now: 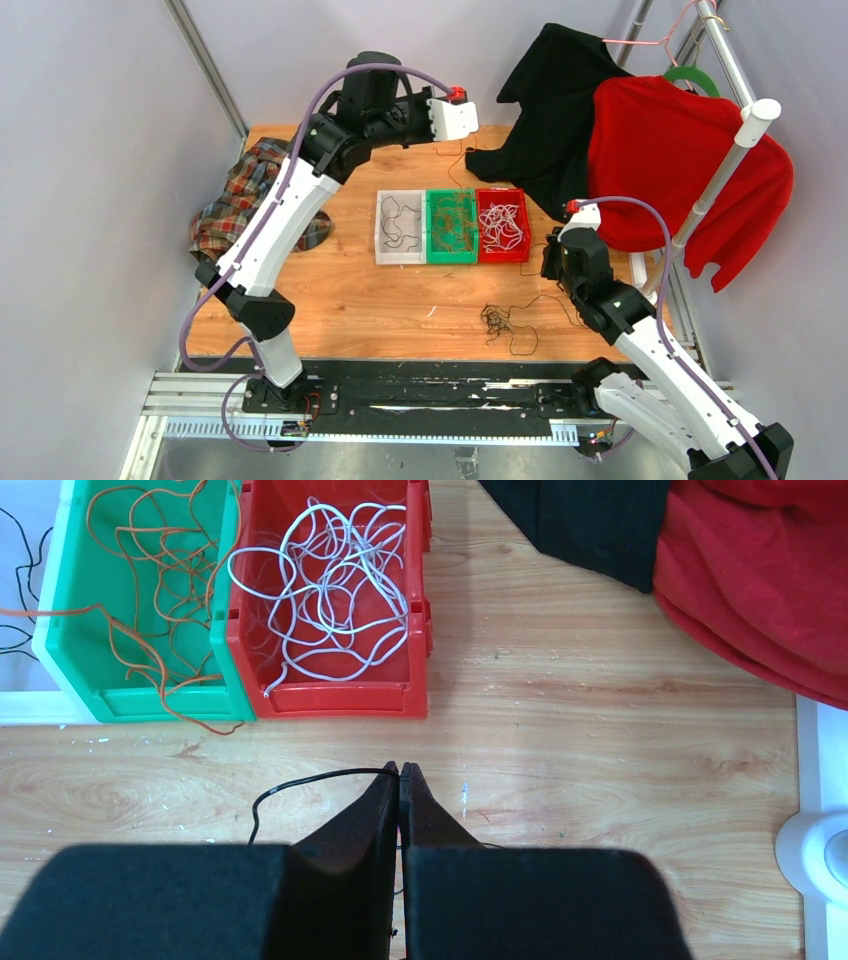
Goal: Untangle the cables
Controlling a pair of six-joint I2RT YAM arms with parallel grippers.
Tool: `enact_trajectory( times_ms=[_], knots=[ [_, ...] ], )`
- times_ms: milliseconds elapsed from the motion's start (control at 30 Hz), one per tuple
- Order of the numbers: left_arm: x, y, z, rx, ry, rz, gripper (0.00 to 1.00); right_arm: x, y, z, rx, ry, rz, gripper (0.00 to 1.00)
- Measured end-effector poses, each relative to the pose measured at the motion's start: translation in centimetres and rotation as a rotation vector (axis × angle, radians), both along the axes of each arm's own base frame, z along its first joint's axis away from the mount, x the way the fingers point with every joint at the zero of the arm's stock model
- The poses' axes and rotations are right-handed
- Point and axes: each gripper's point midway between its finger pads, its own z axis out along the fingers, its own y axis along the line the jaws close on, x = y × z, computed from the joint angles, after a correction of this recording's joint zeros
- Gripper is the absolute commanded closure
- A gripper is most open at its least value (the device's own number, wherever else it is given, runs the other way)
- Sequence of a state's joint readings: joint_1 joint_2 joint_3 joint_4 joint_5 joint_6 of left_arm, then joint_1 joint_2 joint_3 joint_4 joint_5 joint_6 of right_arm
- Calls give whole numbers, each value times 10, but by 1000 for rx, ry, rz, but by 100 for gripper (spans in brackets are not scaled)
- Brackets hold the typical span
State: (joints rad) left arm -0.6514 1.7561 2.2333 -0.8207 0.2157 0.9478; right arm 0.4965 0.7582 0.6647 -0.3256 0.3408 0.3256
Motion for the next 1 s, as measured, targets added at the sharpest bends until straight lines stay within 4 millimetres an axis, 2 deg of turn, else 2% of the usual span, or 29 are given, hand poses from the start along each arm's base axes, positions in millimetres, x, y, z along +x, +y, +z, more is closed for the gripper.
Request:
enact_trajectory(
  times_ms=[133,200,267,333,500,600,667,767,1000],
  knots=[
    [6,1,-4,6,-3,19,100,0,0,0,0,0,0,99],
    [8,2,4,-15,-10,27,100,0,0,0,0,0,0,99],
    [8,5,30,-71,-47,38,99,0,0,0,0,0,0,99],
    [3,10,66,-156,-107,43,99,0,0,0,0,0,-1,99],
    [-32,29,147,-370,-231,25,100,1,-2,0,1,-1,-9,99],
    [-52,40,175,-440,-288,8,100,2,-1,1,5,-6,-8,99],
    [-57,45,183,-472,-308,13,100,3,0,1,8,-7,-4,99],
    [-51,45,187,-508,-330,35,99,3,1,1,10,-5,0,100],
    [-24,25,159,-474,-278,38,100,2,1,1,12,-4,5,99]
  ],
)
